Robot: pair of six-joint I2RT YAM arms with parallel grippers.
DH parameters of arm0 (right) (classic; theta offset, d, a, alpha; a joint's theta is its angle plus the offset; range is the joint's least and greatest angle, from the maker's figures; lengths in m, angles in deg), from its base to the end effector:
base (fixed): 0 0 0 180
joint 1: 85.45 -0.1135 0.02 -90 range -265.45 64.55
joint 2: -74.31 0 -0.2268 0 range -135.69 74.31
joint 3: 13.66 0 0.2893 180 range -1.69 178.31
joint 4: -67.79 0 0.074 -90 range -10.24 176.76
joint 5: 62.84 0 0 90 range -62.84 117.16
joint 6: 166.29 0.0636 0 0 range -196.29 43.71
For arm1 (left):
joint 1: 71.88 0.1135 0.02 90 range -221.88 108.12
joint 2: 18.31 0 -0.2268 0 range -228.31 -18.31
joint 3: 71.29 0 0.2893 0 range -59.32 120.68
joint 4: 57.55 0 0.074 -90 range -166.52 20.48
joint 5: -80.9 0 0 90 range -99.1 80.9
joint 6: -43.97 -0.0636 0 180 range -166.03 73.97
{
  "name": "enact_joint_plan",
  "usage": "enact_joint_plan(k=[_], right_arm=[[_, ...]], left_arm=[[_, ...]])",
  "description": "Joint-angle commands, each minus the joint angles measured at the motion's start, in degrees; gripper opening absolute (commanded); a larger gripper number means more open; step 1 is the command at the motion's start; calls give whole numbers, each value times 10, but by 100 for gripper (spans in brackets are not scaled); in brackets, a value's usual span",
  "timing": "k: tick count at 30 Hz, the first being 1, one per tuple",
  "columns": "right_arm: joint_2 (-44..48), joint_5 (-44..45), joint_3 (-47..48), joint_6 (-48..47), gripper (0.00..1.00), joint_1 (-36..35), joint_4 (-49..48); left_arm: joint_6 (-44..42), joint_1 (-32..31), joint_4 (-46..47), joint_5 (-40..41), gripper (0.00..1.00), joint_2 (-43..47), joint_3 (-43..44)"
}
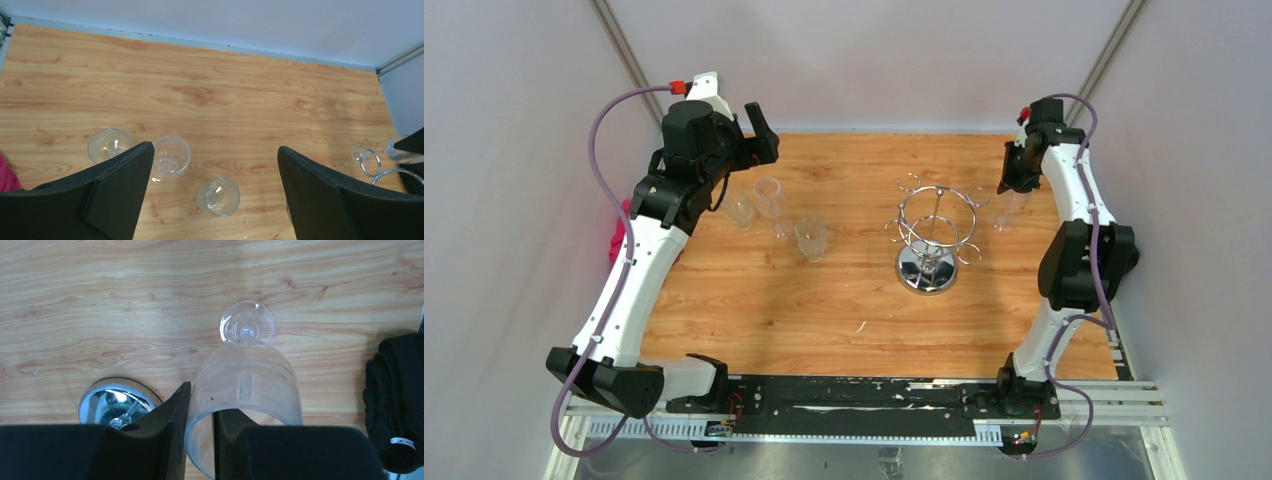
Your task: Take the wine glass off the wine glass rack
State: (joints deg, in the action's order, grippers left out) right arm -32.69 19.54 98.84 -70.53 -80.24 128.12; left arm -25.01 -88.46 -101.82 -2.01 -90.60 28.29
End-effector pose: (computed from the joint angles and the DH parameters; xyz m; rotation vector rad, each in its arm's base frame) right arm 0.4521 -0.0328 0.2461 0.1882 2.5169 0.1719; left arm 0.3274 -0.0893 0.4222 -0.1587 1.8718 -0.3376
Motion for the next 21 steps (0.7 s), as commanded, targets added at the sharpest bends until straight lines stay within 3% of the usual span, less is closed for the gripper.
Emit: enact_joint_plan(k=[1,16,21], right_arm=[[-7,-18,0,0,0,14,-8],[-14,-23,9,8,0,19,2],[-2,-24,11,10,16,19,4]], left_arm=[[-7,-2,4,4,100,-5,-4],[-8,-1,4,2,100,-14,4],[-7,-1,1,2,100,-13,3]])
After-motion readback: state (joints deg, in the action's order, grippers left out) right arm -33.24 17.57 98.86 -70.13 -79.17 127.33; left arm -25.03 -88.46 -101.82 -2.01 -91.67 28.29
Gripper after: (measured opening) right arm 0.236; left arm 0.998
